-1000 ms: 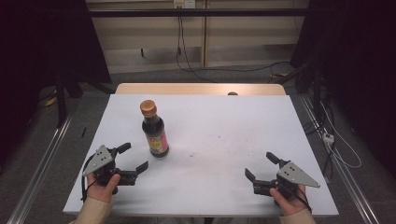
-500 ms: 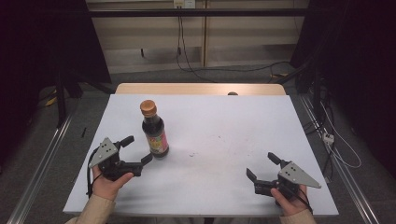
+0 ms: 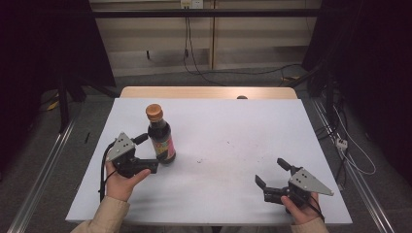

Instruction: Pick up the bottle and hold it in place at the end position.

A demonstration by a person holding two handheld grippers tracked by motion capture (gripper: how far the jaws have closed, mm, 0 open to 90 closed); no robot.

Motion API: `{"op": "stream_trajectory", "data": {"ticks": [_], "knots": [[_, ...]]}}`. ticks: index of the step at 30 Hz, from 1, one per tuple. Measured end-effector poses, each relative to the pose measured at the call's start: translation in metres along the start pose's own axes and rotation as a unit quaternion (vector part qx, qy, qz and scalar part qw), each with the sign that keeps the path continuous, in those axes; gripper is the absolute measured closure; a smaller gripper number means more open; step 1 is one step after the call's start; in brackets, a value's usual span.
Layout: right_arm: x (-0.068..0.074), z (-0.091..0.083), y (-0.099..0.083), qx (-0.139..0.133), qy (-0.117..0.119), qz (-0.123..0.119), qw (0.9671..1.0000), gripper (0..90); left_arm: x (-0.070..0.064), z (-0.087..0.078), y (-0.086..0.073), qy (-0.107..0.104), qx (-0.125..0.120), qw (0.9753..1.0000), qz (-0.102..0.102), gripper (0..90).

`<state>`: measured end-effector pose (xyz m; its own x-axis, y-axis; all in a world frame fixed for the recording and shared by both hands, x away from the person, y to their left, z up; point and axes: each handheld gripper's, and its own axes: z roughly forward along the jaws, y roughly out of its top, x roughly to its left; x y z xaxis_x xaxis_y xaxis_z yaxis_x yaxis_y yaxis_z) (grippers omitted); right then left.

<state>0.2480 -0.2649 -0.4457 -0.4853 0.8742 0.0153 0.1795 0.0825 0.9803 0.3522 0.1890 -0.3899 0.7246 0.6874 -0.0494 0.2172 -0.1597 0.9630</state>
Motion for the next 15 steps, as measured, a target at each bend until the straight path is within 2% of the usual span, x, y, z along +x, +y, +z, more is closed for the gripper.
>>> {"op": "stream_trajectory", "data": {"ticks": [3,9,11,12,15], "knots": [[0.000,0.001,0.000,0.002,0.002,-0.002,1.0000,3.6,0.001,0.004,0.004,0.013,-0.001,0.9999,0.004,5.6],[0.000,0.002,0.000,0.004,0.006,-0.001,1.0000,3.7,0.004,0.009,0.007,0.022,-0.003,0.9997,0.004,9.1],[0.000,0.002,0.000,0.006,0.005,0.000,1.0000,3.7,0.006,0.015,0.006,0.025,0.001,0.9997,0.000,9.6],[0.000,0.002,0.000,0.006,0.006,0.000,1.0000,3.7,0.007,0.017,0.005,0.028,0.003,0.9996,0.005,10.2],[0.000,0.002,0.000,0.007,0.005,0.001,1.0000,3.9,0.007,0.022,0.004,0.030,0.000,0.9996,-0.004,12.1]]}}
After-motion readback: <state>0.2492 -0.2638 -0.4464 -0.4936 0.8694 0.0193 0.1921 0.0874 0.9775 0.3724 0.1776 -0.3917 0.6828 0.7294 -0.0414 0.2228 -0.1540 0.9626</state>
